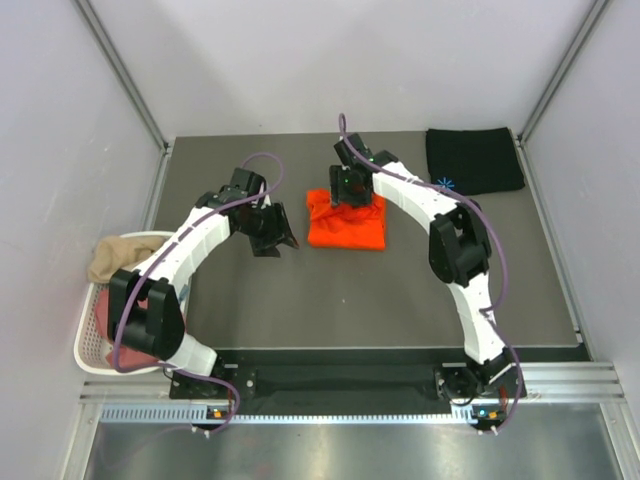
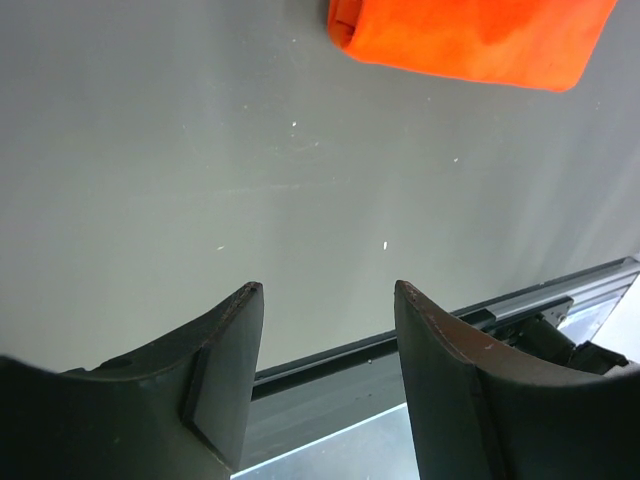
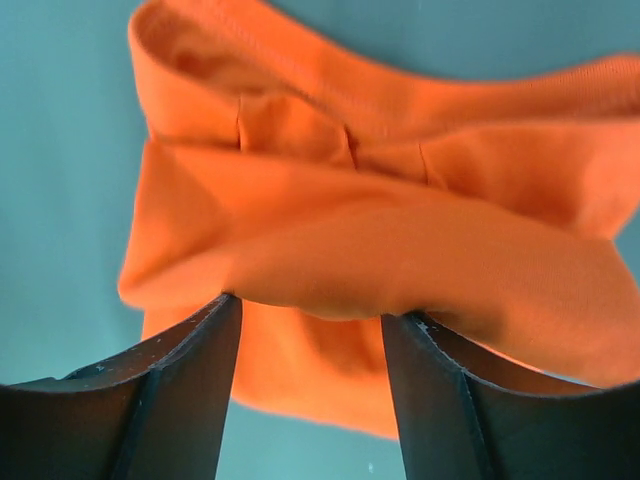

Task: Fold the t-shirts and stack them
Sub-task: Fold the tshirt

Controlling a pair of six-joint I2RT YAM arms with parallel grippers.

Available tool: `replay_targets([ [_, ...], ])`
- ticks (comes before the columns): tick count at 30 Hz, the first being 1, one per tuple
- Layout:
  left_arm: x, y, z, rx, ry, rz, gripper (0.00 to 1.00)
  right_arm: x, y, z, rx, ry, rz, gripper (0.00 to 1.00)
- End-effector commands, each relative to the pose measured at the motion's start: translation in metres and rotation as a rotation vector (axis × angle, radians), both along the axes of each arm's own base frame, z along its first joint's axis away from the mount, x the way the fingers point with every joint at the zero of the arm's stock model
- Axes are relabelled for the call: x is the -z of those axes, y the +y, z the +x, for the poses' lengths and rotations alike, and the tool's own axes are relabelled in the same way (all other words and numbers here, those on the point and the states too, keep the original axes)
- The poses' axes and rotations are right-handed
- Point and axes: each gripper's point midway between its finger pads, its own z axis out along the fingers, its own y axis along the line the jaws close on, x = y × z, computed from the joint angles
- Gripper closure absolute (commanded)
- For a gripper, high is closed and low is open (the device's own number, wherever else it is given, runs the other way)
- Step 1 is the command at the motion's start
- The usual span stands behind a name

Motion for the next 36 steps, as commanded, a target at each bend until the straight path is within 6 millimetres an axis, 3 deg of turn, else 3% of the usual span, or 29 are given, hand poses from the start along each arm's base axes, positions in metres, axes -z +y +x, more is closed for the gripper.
replay_targets([
  [1,-0.012,-0.003,-0.006,0.032,-0.034,-0.026,0.41,0.004,-0.003,0.026,0.031,-0.024,0.01,0.41],
  [3,-0.014,-0.005,-0.006,0.043,-0.038,-0.041,0.41,0.013,-0.006,0.043,0.041,-0.035,0.015,0.4],
  [4,-0.015,-0.008,-0.005,0.055,-0.045,-0.052,0.41,-0.002,-0.005,0.057,0.052,-0.078,0.031,0.38],
  [6,-0.017,-0.013,-0.002,0.071,-0.057,-0.077,0.38,-0.004,-0.015,0.071,0.064,-0.092,0.022,0.37],
  [9,-0.023,-0.022,0.006,0.088,-0.085,-0.09,0.36,-0.037,-0.029,0.087,0.071,-0.161,0.031,0.36],
  [15,-0.027,-0.052,0.029,0.105,-0.11,-0.164,0.34,-0.053,-0.046,0.065,0.016,-0.173,0.011,0.3],
  [19,-0.034,-0.073,0.062,0.119,-0.168,-0.222,0.36,-0.062,-0.046,0.047,-0.016,-0.163,0.044,0.3],
  [20,-0.023,-0.078,0.071,0.118,-0.153,-0.226,0.38,-0.065,-0.043,0.042,-0.032,-0.156,0.072,0.31],
  [22,-0.027,-0.088,0.088,0.12,-0.173,-0.255,0.41,-0.068,-0.04,0.04,-0.042,-0.159,0.118,0.39],
  [23,-0.014,-0.094,0.098,0.121,-0.158,-0.263,0.44,-0.069,-0.035,0.037,-0.065,-0.146,0.163,0.42],
  [24,-0.02,-0.1,0.109,0.118,-0.175,-0.281,0.46,-0.066,-0.034,0.036,-0.075,-0.139,0.179,0.45],
  [25,-0.017,-0.104,0.116,0.118,-0.178,-0.29,0.48,-0.063,-0.033,0.037,-0.081,-0.129,0.195,0.59],
  [26,-0.007,-0.109,0.127,0.118,-0.181,-0.306,0.5,-0.065,-0.03,0.039,-0.094,-0.121,0.247,0.66],
  [28,-0.009,-0.117,0.145,0.108,-0.206,-0.341,0.56,-0.049,-0.028,0.039,-0.098,-0.078,0.309,0.81],
  [29,0.006,-0.121,0.152,0.108,-0.193,-0.343,0.6,-0.055,-0.024,0.044,-0.108,-0.087,0.387,0.84],
  [30,0.002,-0.122,0.164,0.094,-0.208,-0.351,0.63,-0.043,-0.024,0.042,-0.107,-0.058,0.41,0.85],
  [32,0.016,-0.124,0.174,0.083,-0.194,-0.37,0.64,-0.038,-0.022,0.043,-0.114,-0.041,0.467,0.87],
  [34,0.018,-0.119,0.191,0.059,-0.222,-0.386,0.65,-0.027,-0.023,0.049,-0.112,-0.04,0.497,0.87],
  [35,0.033,-0.116,0.195,0.048,-0.2,-0.379,0.66,-0.024,-0.026,0.051,-0.094,-0.019,0.527,0.87],
  [36,0.032,-0.109,0.206,0.027,-0.211,-0.383,0.66,-0.013,-0.03,0.055,-0.079,-0.017,0.543,0.87],
])
